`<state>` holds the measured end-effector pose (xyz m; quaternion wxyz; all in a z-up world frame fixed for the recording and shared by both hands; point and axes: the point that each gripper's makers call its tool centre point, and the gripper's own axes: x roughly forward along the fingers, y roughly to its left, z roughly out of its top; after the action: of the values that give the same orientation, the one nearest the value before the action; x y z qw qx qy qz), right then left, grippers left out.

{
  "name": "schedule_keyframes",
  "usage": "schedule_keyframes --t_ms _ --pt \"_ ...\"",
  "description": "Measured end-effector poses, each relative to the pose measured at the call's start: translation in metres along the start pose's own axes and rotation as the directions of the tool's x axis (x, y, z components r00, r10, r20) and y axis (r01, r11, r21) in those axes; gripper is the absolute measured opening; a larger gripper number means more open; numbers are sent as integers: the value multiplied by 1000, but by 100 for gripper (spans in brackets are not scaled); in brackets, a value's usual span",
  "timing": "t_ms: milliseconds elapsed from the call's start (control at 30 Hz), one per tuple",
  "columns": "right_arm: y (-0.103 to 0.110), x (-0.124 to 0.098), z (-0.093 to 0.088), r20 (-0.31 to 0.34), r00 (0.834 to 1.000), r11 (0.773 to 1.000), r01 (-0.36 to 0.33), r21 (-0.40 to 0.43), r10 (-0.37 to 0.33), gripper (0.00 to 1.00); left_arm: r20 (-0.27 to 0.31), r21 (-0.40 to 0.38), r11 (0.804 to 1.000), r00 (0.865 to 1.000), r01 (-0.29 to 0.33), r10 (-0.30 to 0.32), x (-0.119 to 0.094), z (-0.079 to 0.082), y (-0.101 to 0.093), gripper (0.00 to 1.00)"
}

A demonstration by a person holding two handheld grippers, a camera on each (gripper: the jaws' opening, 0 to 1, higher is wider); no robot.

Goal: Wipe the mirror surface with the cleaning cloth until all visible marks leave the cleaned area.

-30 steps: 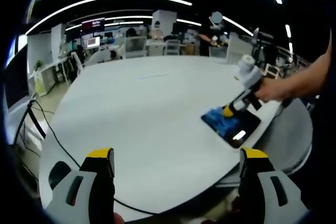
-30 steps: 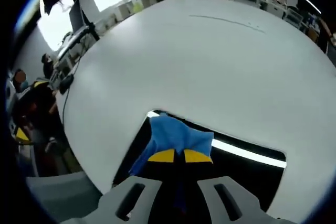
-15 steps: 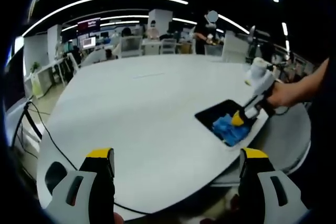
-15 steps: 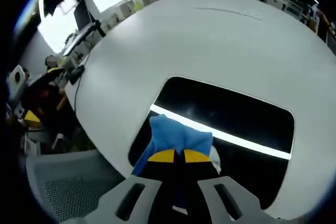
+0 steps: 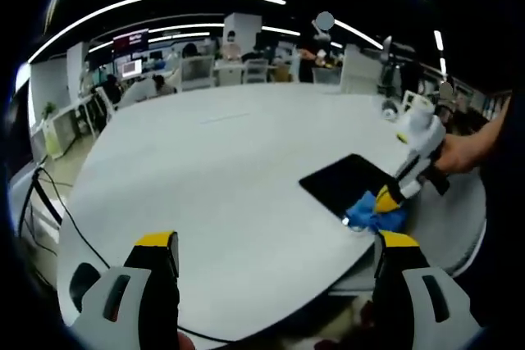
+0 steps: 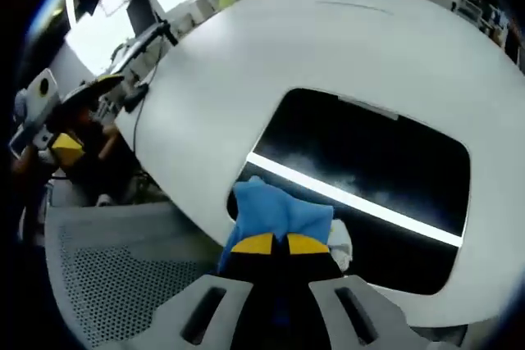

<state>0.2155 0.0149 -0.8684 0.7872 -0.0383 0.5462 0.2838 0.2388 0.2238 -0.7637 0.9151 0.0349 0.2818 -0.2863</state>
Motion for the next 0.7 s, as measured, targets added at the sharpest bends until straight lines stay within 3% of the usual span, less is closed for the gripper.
schedule_keyframes --t_ms 433,700 --pt "0 0 0 -9 1000 1000 -23 -10 23 0 -1 -1 1000 1000 -5 5 2 1 -1 100" --pt "-15 -6 -4 -6 1000 1000 -19 11 19 0 -6 -4 1000 1000 -4 4 6 1 -7 100"
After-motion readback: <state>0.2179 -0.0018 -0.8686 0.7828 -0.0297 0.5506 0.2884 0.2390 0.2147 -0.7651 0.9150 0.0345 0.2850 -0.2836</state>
